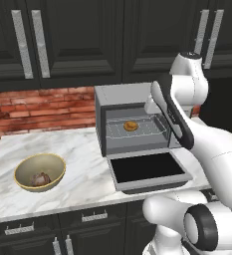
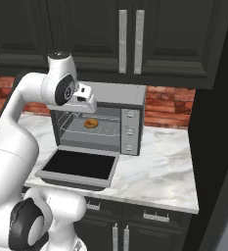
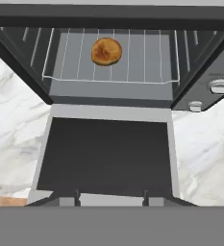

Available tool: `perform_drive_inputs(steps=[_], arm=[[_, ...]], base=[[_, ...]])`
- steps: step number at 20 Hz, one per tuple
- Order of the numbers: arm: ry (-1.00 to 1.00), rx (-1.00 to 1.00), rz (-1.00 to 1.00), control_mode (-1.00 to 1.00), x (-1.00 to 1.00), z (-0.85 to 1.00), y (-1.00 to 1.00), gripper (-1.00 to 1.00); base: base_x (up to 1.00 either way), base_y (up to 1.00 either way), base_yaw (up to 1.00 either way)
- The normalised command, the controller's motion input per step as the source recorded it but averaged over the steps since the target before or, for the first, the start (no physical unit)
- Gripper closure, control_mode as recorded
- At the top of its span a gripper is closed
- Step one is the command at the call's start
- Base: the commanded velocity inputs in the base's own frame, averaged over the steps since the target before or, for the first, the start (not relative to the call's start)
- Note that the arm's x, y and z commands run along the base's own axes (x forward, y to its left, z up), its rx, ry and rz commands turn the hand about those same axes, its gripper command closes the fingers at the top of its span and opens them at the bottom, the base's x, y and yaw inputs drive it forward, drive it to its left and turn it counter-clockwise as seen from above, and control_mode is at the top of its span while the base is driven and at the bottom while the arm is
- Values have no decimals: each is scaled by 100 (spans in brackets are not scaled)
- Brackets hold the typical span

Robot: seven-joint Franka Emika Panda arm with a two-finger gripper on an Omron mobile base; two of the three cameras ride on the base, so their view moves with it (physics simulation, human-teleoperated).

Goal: Pick up the heated bread from the toaster oven and place it in the bowl. Then move the bread bowl to the dining counter.

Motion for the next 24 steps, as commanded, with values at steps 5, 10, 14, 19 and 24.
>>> perform_drive_inputs(steps=[5, 10, 14, 19, 24], arm=[[-3, -5, 0, -100, -5, -38, 7, -100], [-19, 5, 0, -100, -9, -100, 0, -100], [-28, 22, -2, -100, 26, -51, 0, -100], [-13, 1, 0, -100, 51, -2, 0, -100], [0, 0, 0, -100, 53, -5, 0, -100]], base=[[0, 0, 0], [0, 0, 0], [0, 0, 0], [0, 0, 0], [0, 0, 0]])
